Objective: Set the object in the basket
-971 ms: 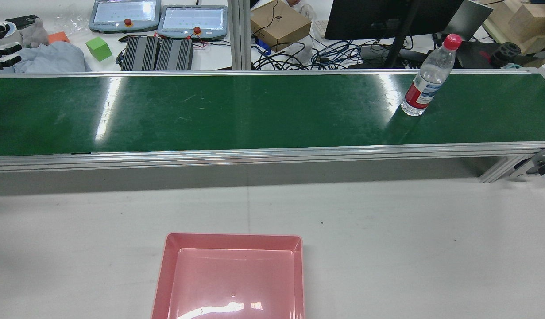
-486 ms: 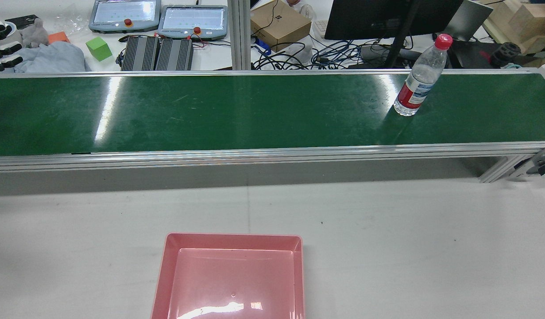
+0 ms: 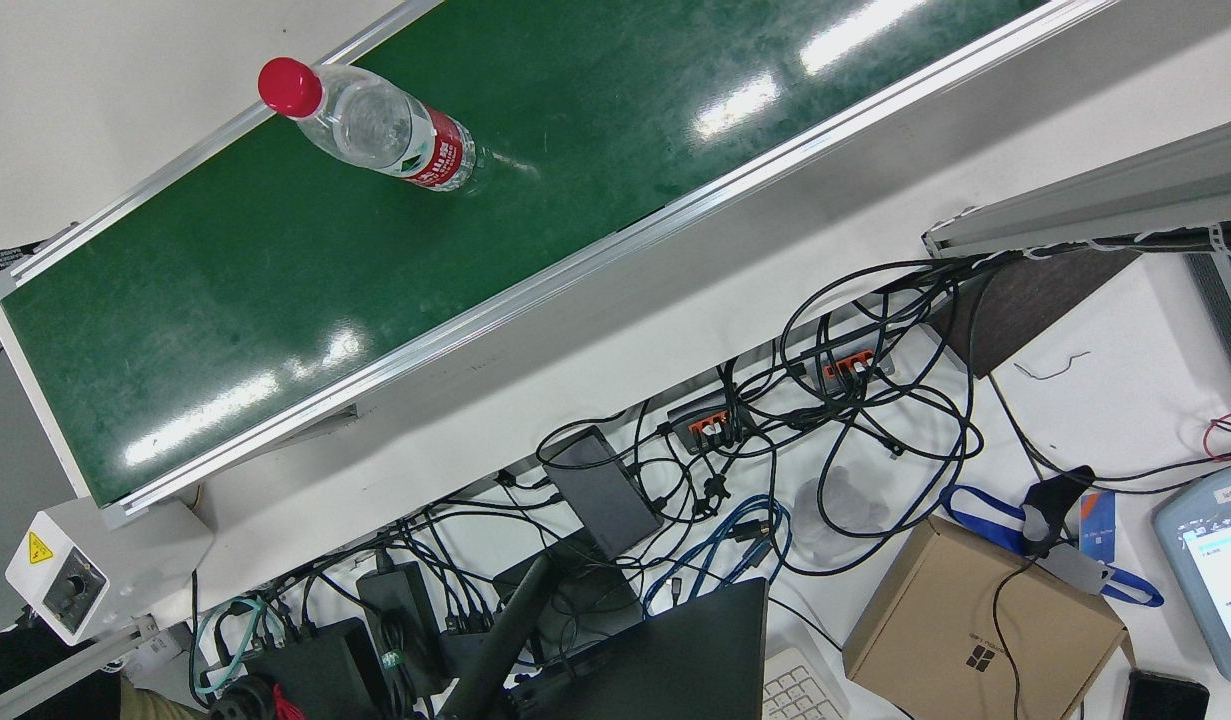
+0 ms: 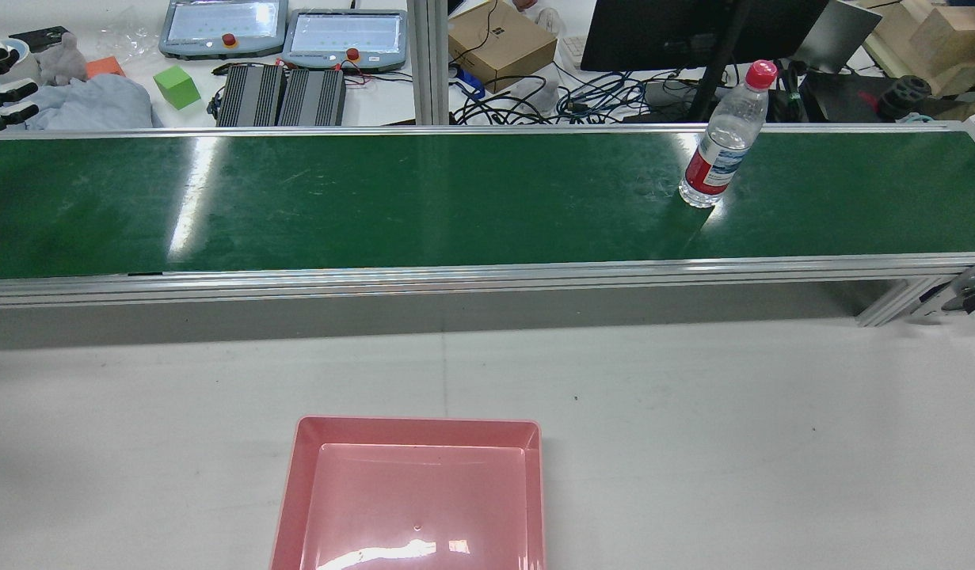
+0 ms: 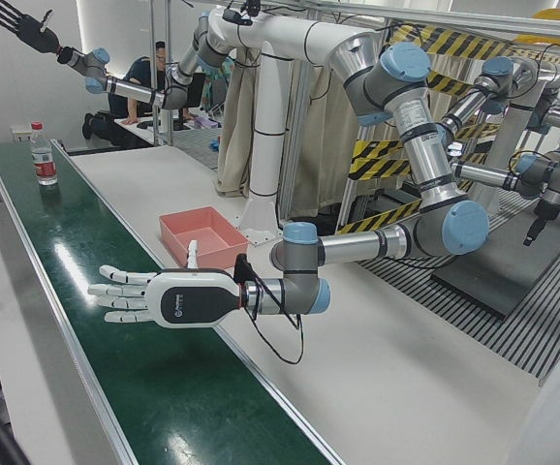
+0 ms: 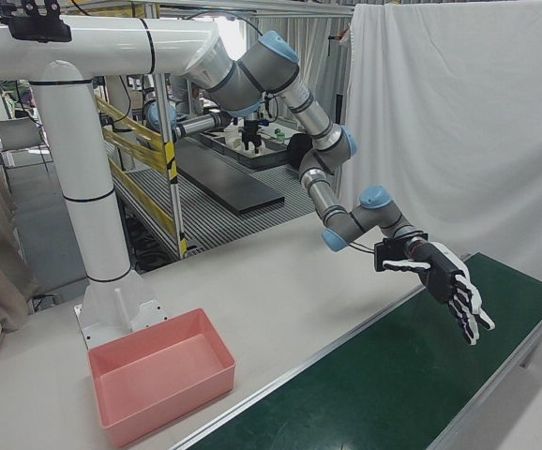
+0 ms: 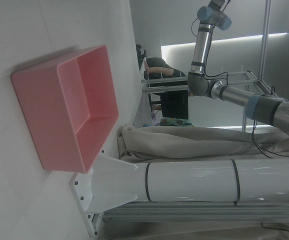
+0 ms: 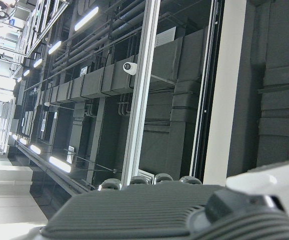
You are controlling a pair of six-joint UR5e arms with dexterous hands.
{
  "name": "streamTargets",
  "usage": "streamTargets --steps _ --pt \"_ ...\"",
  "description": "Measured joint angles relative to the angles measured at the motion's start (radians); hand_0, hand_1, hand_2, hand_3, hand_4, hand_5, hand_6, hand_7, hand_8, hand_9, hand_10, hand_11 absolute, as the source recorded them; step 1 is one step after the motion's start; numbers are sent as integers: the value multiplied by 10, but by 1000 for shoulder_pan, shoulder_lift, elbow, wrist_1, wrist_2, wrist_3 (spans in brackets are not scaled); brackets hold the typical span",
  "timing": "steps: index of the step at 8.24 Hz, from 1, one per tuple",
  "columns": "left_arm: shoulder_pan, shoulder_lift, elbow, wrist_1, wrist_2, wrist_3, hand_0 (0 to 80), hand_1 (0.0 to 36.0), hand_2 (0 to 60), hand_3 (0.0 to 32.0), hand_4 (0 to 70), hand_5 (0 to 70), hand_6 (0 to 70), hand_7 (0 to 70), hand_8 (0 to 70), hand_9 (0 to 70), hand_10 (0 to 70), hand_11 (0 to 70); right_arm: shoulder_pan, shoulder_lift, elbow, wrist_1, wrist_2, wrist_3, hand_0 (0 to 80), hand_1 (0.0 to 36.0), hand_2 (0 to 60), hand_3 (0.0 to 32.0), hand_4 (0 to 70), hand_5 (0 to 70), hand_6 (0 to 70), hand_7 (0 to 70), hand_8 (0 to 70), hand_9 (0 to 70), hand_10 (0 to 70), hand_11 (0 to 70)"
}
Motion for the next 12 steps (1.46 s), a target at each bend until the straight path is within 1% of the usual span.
streamTargets --steps 1,2,4,7,8,9,10,12 --pt "-2 -1 -1 8 1 1 574 49 0 58 64 256 71 35 112 124 67 111 0 0 0 0 0 0 0 0 0 0 0 0 0 0 0 0 0 0" --pt "-5 -1 -2 15 2 1 578 53 0 50 71 256 73 38 115 127 66 110 0 0 0 0 0 0 0 0 0 0 0 0 0 0 0 0 0 0" --pt "-7 -2 -8 32 4 2 586 53 0 54 77 257 73 38 115 125 64 106 0 0 0 -1 0 0 0 0 0 0 0 0 0 0 0 0 0 0" --pt "-7 -2 -10 43 4 2 572 49 0 44 78 258 75 39 122 135 67 110 0 0 0 0 0 0 0 0 0 0 0 0 0 0 0 0 0 0" --pt "-4 -2 -8 44 4 3 572 52 0 52 71 261 75 41 122 135 65 108 0 0 0 0 0 0 0 0 0 0 0 0 0 0 0 0 0 0" --pt "-4 -2 -7 44 3 3 572 49 0 60 35 254 62 35 99 124 62 104 0 0 0 0 0 0 0 0 0 0 0 0 0 0 0 0 0 0" --pt "-4 -2 -6 44 3 4 576 53 0 62 37 251 63 37 99 126 64 108 0 0 0 0 0 0 0 0 0 0 0 0 0 0 0 0 0 0" --pt "-5 -2 -6 44 3 5 575 54 0 56 42 254 65 38 101 127 62 105 0 0 0 -1 0 0 0 0 0 0 0 0 0 0 0 0 0 0"
